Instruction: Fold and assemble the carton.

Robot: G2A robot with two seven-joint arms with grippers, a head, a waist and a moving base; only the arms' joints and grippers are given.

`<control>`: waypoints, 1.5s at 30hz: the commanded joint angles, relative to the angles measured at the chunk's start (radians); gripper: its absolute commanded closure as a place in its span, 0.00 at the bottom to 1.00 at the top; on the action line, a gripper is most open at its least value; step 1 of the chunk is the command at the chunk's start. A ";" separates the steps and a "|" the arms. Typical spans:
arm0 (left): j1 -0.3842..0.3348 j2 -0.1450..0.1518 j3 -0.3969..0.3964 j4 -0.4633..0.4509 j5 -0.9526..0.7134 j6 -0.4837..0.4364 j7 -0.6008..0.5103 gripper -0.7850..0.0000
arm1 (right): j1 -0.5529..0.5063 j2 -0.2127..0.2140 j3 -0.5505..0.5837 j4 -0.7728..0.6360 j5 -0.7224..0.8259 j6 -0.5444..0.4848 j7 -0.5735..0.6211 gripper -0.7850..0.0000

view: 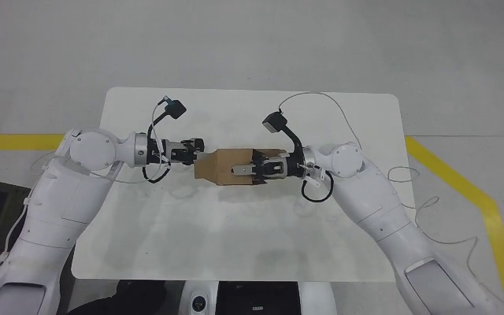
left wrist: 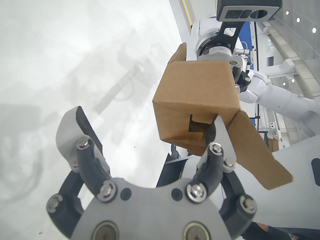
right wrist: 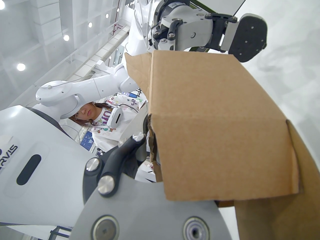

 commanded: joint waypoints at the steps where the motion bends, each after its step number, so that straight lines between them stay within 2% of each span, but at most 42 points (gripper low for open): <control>1: 0.000 0.000 0.000 0.000 0.000 0.000 0.000 0.00 | 0.000 -0.001 0.000 0.001 -0.001 -0.001 0.001 1.00; 9: 0.000 0.002 -0.008 0.007 -0.011 0.003 -0.005 0.00 | 0.003 0.004 0.025 0.026 -0.039 -0.009 -0.022 1.00; 11: 0.000 0.002 -0.011 0.011 -0.014 0.005 -0.005 0.00 | 0.002 0.010 0.039 0.031 -0.078 -0.004 -0.038 1.00; 13: -0.001 0.003 -0.016 0.015 -0.018 0.005 -0.005 0.00 | 0.013 0.020 0.054 0.040 -0.185 0.023 -0.058 1.00; 20: 0.000 0.009 -0.046 0.010 -0.031 0.000 -0.002 0.00 | -0.018 0.042 0.093 -0.011 -0.318 0.093 -0.118 1.00; 27: 0.018 0.014 -0.054 -0.056 0.038 -0.019 0.017 0.00 | -0.032 0.043 0.092 -0.054 -0.323 0.113 -0.139 1.00; 30: 0.023 0.014 -0.042 -0.068 0.097 0.001 0.040 0.00 | -0.035 0.043 0.091 -0.063 -0.318 0.112 -0.138 1.00; 38: 0.004 0.009 -0.015 -0.031 0.190 0.080 0.090 0.00 | -0.050 0.051 0.111 -0.104 -0.304 0.102 -0.126 1.00; 45: -0.011 0.005 0.001 -0.002 0.202 0.087 0.088 0.00 | -0.067 0.054 0.117 -0.149 -0.266 0.088 -0.117 1.00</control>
